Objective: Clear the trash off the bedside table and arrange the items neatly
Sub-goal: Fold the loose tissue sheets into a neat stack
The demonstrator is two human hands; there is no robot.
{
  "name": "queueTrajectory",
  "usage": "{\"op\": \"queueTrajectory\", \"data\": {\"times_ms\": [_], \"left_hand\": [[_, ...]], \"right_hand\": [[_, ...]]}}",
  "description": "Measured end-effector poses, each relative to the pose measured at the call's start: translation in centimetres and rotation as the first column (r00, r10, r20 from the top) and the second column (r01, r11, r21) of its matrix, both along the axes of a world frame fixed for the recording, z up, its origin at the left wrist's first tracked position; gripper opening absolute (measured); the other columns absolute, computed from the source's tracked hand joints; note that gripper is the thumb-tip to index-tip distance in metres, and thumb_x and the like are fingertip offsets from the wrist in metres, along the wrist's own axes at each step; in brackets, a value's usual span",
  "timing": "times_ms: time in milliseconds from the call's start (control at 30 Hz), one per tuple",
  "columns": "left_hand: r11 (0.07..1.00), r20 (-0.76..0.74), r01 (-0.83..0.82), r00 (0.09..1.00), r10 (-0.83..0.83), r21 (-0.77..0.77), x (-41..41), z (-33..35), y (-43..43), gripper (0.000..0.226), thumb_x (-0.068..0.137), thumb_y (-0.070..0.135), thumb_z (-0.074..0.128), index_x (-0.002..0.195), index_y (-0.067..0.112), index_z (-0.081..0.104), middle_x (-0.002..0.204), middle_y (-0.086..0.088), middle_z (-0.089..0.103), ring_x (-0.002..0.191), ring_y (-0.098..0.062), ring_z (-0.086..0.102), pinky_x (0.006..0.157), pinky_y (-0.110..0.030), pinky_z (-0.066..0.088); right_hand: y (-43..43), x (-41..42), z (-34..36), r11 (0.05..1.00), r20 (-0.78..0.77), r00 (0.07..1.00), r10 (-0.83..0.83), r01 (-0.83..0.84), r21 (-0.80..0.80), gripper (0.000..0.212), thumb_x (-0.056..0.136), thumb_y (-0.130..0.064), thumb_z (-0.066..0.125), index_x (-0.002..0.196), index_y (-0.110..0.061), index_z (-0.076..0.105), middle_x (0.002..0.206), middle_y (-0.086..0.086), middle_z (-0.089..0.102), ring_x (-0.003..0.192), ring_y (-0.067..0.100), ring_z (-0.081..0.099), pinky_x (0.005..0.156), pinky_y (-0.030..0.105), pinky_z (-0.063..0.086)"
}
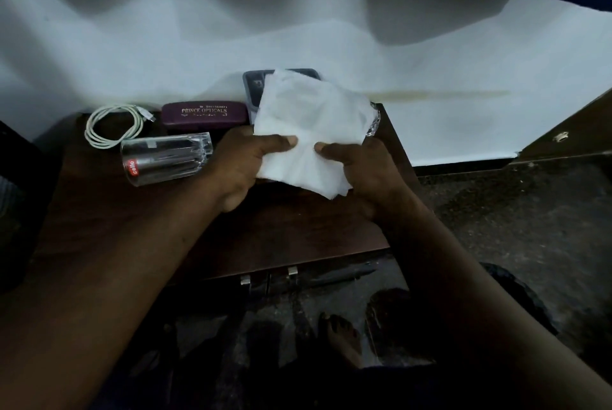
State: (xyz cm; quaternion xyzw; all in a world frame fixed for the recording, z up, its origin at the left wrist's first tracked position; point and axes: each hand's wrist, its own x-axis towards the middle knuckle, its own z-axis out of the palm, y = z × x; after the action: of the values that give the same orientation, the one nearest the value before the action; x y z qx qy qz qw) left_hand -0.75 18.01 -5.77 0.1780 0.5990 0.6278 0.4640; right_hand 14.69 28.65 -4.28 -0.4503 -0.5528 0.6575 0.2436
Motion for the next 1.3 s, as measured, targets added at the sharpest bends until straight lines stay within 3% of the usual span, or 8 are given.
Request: {"op": "queueTrajectory", "data": {"times_ms": [200, 367, 533, 633, 867, 1000, 1133, 1300], "left_hand": [[0.991, 0.403, -0.034, 0.915, -0.02, 0.127, -0.5, 1.4, -0.2, 0.054, 0.09, 0.045, 0.068, 0.133, 0.013, 0.066, 0.114, -0.006, 0.076, 0.106, -0.026, 0.073, 0.094, -0.044, 0.059], [0.97, 0.46, -0.02, 0.882, -0.098, 0.244, 2.0, 1.4, 0.0, 0.071, 0.083, 0.046, 0.072, 0.144, 0.012, 0.057, 0.136, -0.01, 0.066, 0.128, -0.03, 0.062, 0.11, -0.051, 0.047], [0.969, 0.387, -0.181, 0.916, 0.104, 0.168, 3.7, 1.0, 0.6, 0.037, 0.092, 0.01, 0.072, 0.127, 0.004, 0.067, 0.118, -0.013, 0.075, 0.108, -0.029, 0.073, 0.09, -0.045, 0.061], [0.96, 0.305, -0.259, 0.927, 0.217, 0.106, 2.7, 0.9, 0.6, 0.025, 0.093, 0.008, 0.07, 0.117, 0.002, 0.071, 0.107, -0.012, 0.078, 0.095, -0.026, 0.076, 0.081, -0.04, 0.063], [0.999, 0.178, -0.042, 0.983, 0.043, -0.012, -0.6, 1.5, -0.9, 0.03, 0.088, 0.006, 0.071, 0.117, -0.003, 0.072, 0.119, -0.021, 0.073, 0.108, -0.038, 0.071, 0.093, -0.052, 0.058], [0.996, 0.166, 0.083, 0.983, -0.076, -0.04, -0.8, 1.3, -1.3, 0.035, 0.088, 0.008, 0.07, 0.123, 0.002, 0.071, 0.119, -0.018, 0.074, 0.112, -0.04, 0.069, 0.098, -0.056, 0.054], [0.994, 0.125, 0.016, 0.992, -0.003, -0.104, -0.4, 1.2, -1.2, 0.031, 0.089, 0.004, 0.068, 0.12, 0.007, 0.072, 0.113, -0.015, 0.076, 0.108, -0.04, 0.071, 0.094, -0.053, 0.057], [0.994, 0.085, -0.014, 0.996, 0.023, -0.108, -0.2, 0.5, -1.1, 0.016, 0.092, 0.01, 0.07, 0.106, 0.013, 0.075, 0.104, -0.012, 0.079, 0.093, -0.033, 0.076, 0.08, -0.05, 0.062]], "right_hand": [[-0.5, -0.2, 0.2, 0.924, -0.203, 0.972, -0.12, 0.035, -0.38, 0.026, 0.096, -0.003, 0.069, 0.12, 0.003, 0.071, 0.122, 0.015, 0.076, 0.101, 0.028, 0.074, 0.081, 0.034, 0.061], [-1.6, -0.9, 0.1, 0.853, -0.279, 0.933, -0.227, 0.052, -0.52, 0.033, 0.098, -0.007, 0.066, 0.131, -0.001, 0.067, 0.128, 0.014, 0.074, 0.104, 0.027, 0.073, 0.084, 0.037, 0.061], [-3.3, -1.5, -0.4, 0.9, -0.167, 0.971, -0.169, 0.083, -0.427, 0.019, 0.093, -0.007, 0.072, 0.111, -0.001, 0.073, 0.107, 0.015, 0.08, 0.08, 0.025, 0.078, 0.06, 0.031, 0.062], [-3.2, -1.2, 0.0, 0.921, -0.179, 0.976, -0.124, 0.046, -0.388, 0.034, 0.092, -0.014, 0.072, 0.124, -0.004, 0.071, 0.117, 0.014, 0.078, 0.098, 0.031, 0.075, 0.073, 0.036, 0.061], [1.8, 1.3, 2.0, 0.965, -0.284, 0.958, 0.04, -0.111, -0.238, 0.034, 0.103, -0.034, 0.053, 0.119, -0.015, 0.076, 0.117, 0.009, 0.077, 0.105, 0.029, 0.073, 0.093, 0.047, 0.055], [1.1, 1.2, 0.4, 0.934, -0.211, 0.962, 0.174, -0.229, -0.272, 0.03, 0.096, -0.017, 0.067, 0.124, -0.006, 0.072, 0.122, 0.015, 0.076, 0.112, 0.031, 0.074, 0.096, 0.046, 0.06], [0.1, 0.0, -1.4, 0.982, -0.031, 0.994, 0.105, -0.108, -0.152, 0.032, 0.086, 0.001, 0.075, 0.118, 0.005, 0.072, 0.112, 0.02, 0.078, 0.107, 0.041, 0.074, 0.093, 0.052, 0.061], [-0.1, -1.0, -2.3, 1.0, 0.087, 0.996, -0.014, 0.016, -0.026, 0.02, 0.087, -0.014, 0.082, 0.103, -0.004, 0.077, 0.102, 0.014, 0.08, 0.1, 0.037, 0.077, 0.093, 0.059, 0.06]]}}
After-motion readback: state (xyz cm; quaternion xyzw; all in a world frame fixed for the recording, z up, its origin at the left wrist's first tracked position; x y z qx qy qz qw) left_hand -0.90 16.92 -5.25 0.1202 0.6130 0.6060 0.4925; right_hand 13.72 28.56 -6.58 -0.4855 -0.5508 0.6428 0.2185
